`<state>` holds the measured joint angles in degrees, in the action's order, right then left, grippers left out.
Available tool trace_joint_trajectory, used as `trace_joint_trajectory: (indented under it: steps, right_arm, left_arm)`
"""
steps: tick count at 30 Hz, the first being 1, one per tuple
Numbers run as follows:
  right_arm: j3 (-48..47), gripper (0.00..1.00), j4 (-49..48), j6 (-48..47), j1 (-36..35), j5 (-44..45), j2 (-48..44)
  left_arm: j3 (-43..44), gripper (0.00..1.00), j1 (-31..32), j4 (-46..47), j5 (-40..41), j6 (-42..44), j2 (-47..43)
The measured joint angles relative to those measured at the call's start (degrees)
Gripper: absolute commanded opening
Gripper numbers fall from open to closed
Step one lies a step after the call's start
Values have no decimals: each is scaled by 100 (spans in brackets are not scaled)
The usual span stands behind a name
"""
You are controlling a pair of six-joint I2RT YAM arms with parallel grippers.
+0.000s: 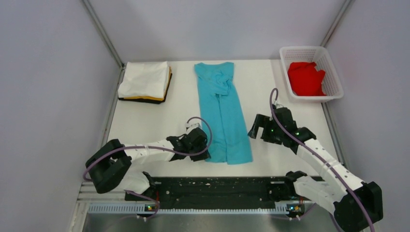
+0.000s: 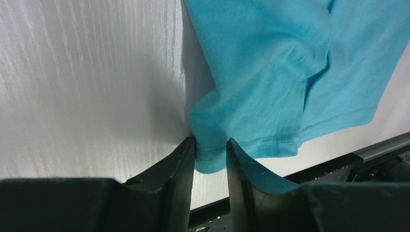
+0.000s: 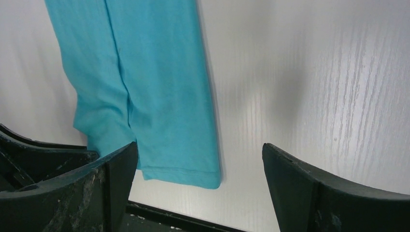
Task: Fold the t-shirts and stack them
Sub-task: Grab the bottom of the folded rectangular tshirt with both arms
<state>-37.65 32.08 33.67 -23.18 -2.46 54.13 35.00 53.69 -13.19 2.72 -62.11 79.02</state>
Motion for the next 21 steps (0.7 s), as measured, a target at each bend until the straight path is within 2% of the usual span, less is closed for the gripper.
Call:
trace_joint_trajectory:
  steps: [2, 6, 12, 17, 21]
  right_arm:
    - [59, 96, 37, 4, 0, -15, -28]
    - [160, 93, 66, 4, 0, -179, -37]
    - [446, 85, 94, 122, -72, -627, -164]
    - [918, 76, 105, 400, -621, -844, -151]
    - [1257, 74, 0, 629, -726, -922, -90]
  left_arm:
    - [-35, 27, 0, 15, -37, -20, -13]
    - [-44, 1, 0, 4, -85, -48, 31]
    - [-44, 0, 4, 0, -164, -136, 59]
    - [-179, 0, 15, -52, -190, -284, -105]
    - [-216, 0, 33, -105, -210, -398, -164]
